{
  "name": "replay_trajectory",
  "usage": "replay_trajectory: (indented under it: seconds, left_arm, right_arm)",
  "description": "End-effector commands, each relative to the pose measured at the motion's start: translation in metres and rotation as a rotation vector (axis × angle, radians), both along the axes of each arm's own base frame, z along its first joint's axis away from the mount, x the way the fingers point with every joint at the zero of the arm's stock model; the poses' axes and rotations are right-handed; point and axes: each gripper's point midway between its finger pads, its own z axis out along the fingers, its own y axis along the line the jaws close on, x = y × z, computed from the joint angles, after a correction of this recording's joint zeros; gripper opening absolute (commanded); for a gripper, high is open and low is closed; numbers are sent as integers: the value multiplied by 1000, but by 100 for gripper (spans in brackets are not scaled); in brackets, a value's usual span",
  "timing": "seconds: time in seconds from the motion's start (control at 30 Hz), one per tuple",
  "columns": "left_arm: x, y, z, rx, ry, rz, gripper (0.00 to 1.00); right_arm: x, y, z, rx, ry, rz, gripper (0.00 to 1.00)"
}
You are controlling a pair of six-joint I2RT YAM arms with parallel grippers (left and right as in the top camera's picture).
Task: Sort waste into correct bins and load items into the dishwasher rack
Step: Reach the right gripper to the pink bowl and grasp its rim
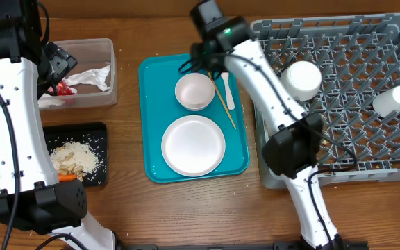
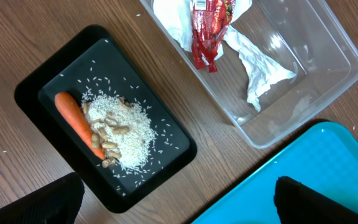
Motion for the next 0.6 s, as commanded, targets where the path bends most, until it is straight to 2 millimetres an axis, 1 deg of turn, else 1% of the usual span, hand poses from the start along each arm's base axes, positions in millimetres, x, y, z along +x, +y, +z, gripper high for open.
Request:
replay_trajectory:
  seconds: [0.0,0.07,0.13,0.27,0.33,0.37,0.43,0.57]
  left_arm:
    - [0,2,1,2,-5,10,100]
    - [0,2,1,2,-5,10,100]
    - [0,2,1,2,-5,10,100]
    - [0,2,1,2,-5,10,100]
    - [0,2,1,2,-5,10,100]
    - [0,2,1,2,-5,10,100]
    - [0,2,1,2,-5,10,100]
    - [0,2,1,2,-5,10,100]
  right_arm:
    - [-19,32,-10,-41,-12,206,58]
    - [-24,42,-25,-49,4,226,56]
    - [-29,50,-36,-57,10,243,56]
    - [-32,60,-53,-65,20,261,56]
    - [-32,60,-62,-81,27,261,56]
    - [-34,59,-72,-97,45,262,54]
    - [-36,58,-81,-107,62,262,51]
    - [-39,61,-91,-113,77,262,49]
